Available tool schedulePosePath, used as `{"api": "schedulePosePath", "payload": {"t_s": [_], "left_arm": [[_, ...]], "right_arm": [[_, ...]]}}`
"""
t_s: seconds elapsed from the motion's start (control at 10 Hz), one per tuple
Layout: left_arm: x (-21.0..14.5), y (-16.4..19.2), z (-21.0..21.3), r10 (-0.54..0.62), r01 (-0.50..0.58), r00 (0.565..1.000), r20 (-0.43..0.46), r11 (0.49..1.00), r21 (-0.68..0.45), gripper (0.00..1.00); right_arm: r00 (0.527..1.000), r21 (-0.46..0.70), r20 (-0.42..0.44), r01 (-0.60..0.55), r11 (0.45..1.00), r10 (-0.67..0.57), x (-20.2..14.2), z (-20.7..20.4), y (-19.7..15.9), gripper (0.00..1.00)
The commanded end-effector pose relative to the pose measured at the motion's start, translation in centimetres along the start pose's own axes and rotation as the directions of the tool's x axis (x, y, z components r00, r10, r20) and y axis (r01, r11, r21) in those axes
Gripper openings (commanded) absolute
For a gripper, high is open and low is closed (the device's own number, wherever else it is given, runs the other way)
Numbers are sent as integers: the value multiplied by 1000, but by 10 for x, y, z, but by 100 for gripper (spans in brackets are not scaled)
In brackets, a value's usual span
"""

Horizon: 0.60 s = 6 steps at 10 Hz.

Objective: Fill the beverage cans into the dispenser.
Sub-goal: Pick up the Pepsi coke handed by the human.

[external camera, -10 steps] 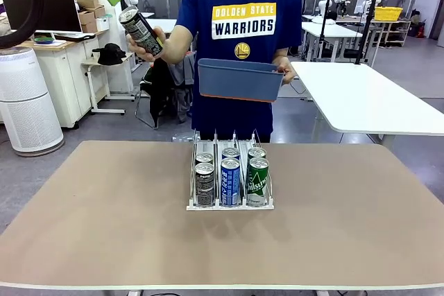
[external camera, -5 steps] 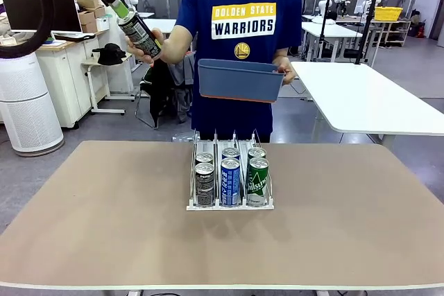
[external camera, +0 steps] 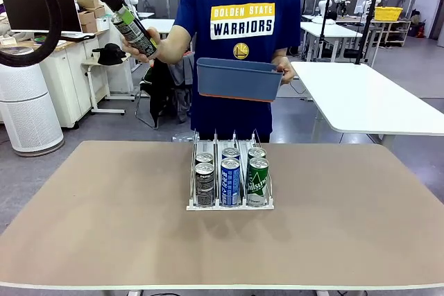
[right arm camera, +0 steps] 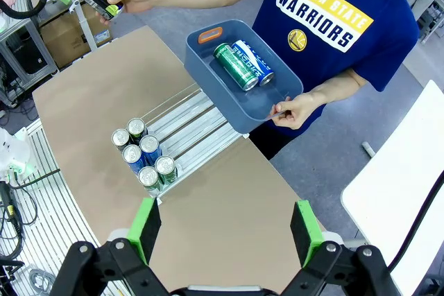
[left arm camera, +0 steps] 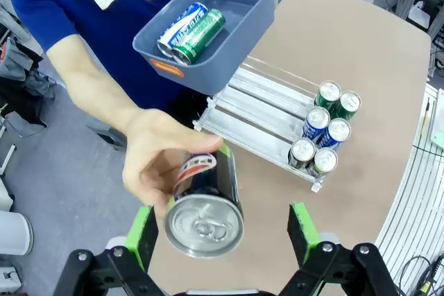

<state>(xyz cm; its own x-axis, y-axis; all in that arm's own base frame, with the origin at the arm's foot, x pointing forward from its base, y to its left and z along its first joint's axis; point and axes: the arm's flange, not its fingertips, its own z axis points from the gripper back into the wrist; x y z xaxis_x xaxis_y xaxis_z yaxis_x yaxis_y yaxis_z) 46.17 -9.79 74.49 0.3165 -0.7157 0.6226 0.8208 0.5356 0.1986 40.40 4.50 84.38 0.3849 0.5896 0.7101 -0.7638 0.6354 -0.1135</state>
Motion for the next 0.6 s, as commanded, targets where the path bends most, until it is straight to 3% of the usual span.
{"api": "schedulePosePath", "payload": {"t_s": [0.0, 0.3, 0.5], "left_arm": [[-1, -3, 1, -3, 3, 1000, -20, 1000, -5, 100], [0, 1, 2, 9, -9, 1000, 7, 1000, -25, 100], [3, 3, -4, -47, 47, 999, -6, 999, 20, 100]], "right_arm": [[1000, 8, 0, 0, 1000, 0, 1, 0, 1, 100], [1000, 8, 0, 0, 1000, 0, 1, 0, 1, 100], [1000, 8, 0, 0, 1000, 0, 1, 0, 1, 100]]}}
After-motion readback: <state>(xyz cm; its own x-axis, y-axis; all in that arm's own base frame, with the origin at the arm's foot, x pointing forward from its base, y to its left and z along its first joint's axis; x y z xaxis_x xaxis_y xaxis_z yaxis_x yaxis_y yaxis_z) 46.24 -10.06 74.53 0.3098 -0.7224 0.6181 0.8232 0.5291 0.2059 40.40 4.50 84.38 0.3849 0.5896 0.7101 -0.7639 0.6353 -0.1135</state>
